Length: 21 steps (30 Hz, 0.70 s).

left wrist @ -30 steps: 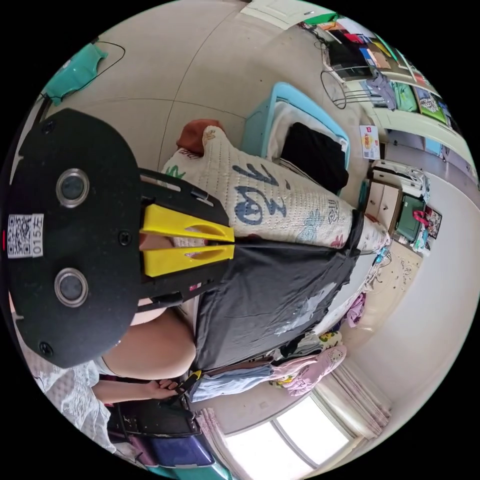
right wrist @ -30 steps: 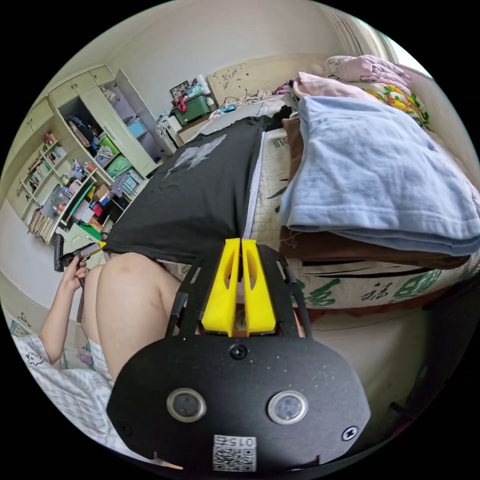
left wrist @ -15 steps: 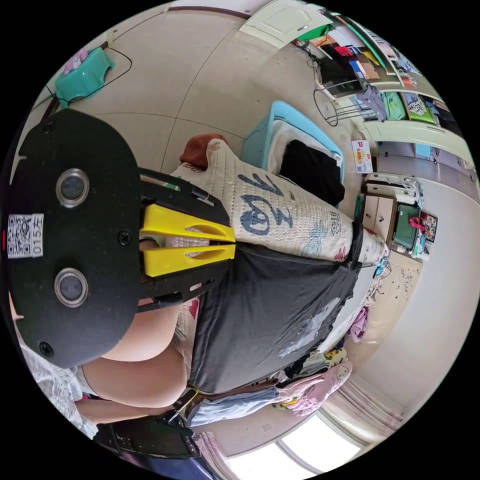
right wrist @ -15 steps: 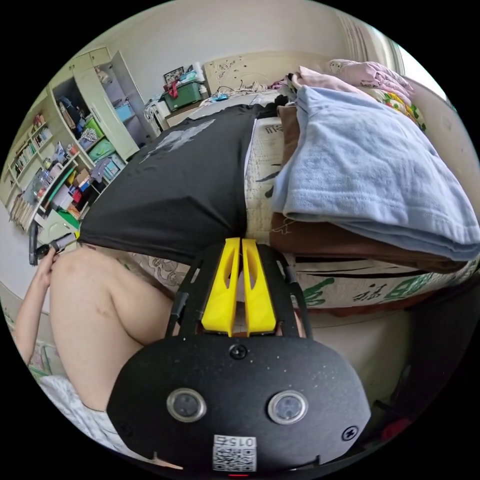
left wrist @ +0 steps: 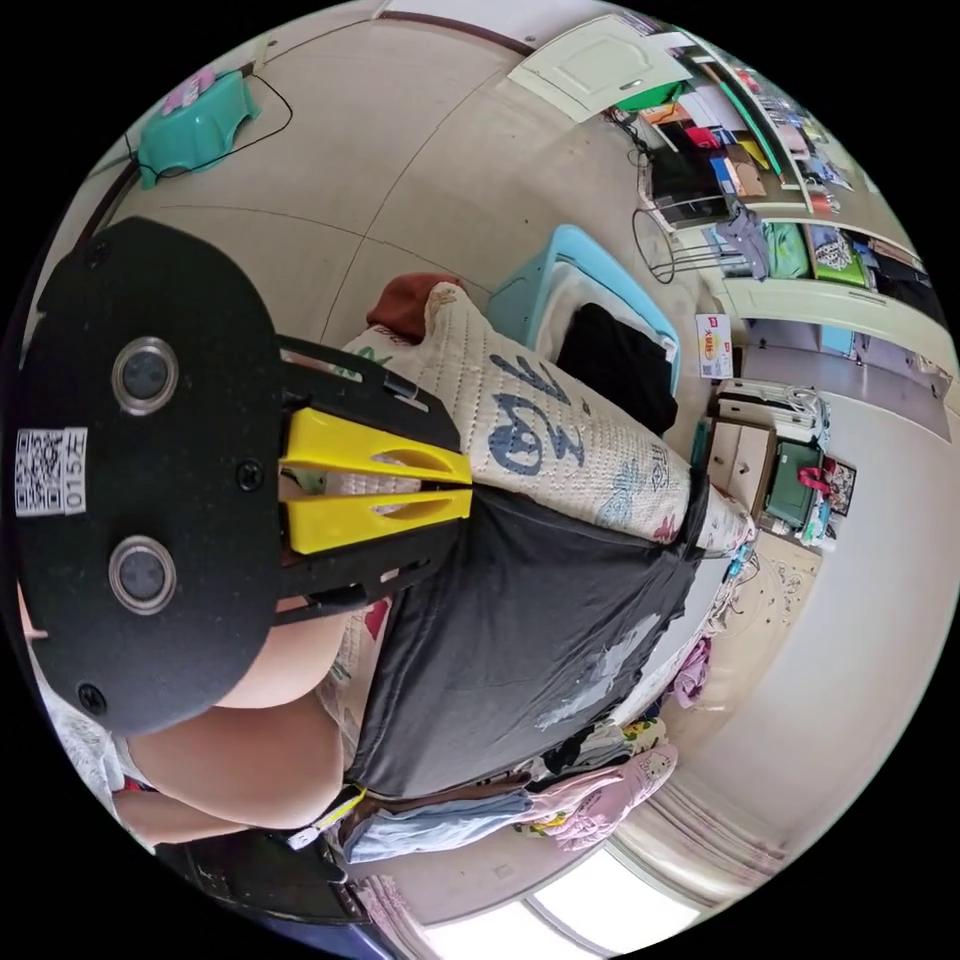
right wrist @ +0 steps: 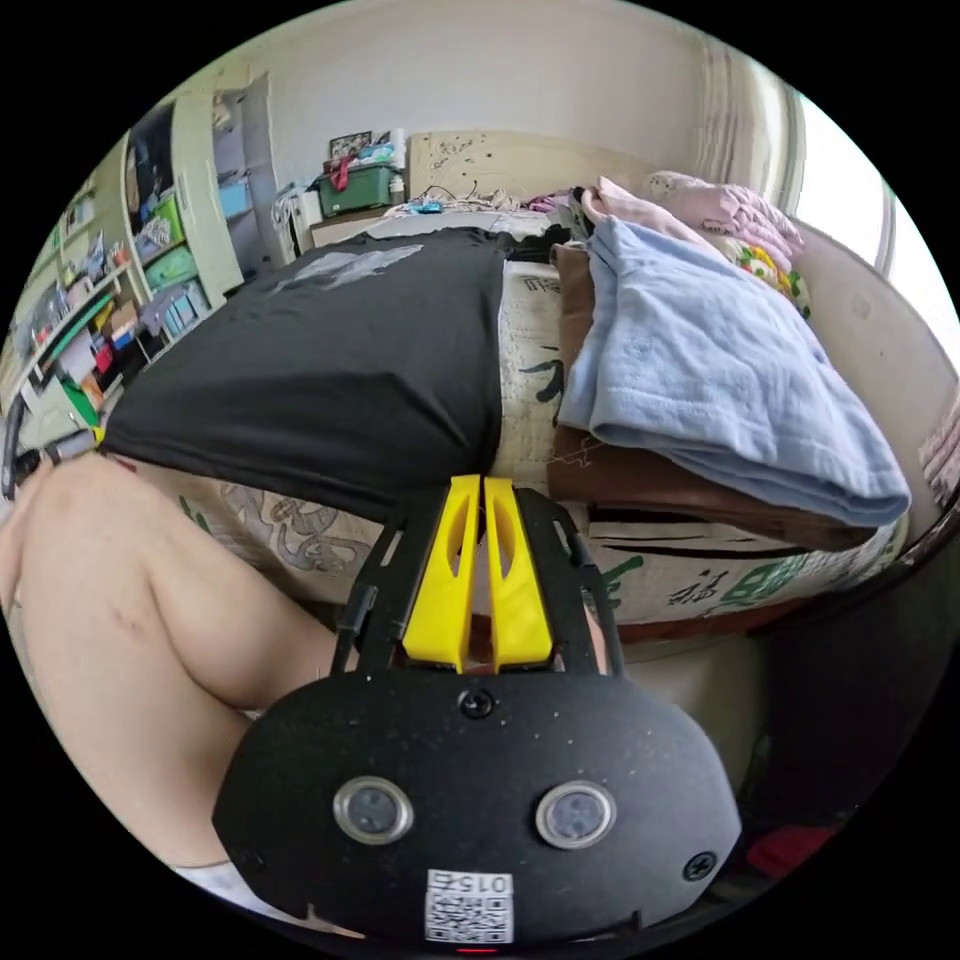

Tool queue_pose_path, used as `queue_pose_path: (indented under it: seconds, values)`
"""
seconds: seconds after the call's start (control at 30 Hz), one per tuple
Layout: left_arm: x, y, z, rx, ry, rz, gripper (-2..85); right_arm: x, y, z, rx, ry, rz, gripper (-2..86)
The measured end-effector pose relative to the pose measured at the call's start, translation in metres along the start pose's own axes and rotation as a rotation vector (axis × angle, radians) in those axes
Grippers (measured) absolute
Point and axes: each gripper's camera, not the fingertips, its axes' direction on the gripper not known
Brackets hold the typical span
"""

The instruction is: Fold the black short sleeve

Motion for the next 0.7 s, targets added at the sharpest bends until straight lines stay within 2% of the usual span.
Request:
queue_pose_path:
  seconds: [0.17,0.33,0.53,0.7]
  values:
    - [0.005,0.001,0.0,-0.031,0.036,-0.013,0.4,-0.015,0.003,-0.004,0.019,0.035,0.05,-0.2]
    - [0.029,-0.003,0.003,-0.069,-0.035,0.089,0.5,-0.044,0.001,-0.005,-0.007,0.163,-0.103,-0.2]
    - [0.059,0.004,0.008,-0.066,-0.123,0.194,0.5,-0.024,-0.004,-0.013,-0.017,0.009,-0.018,-0.3]
    - [0.066,0.011,0.013,-0.037,-0.111,0.217,0.5,-0.005,-0.018,-0.043,-0.022,-0.037,-0.095,-0.7]
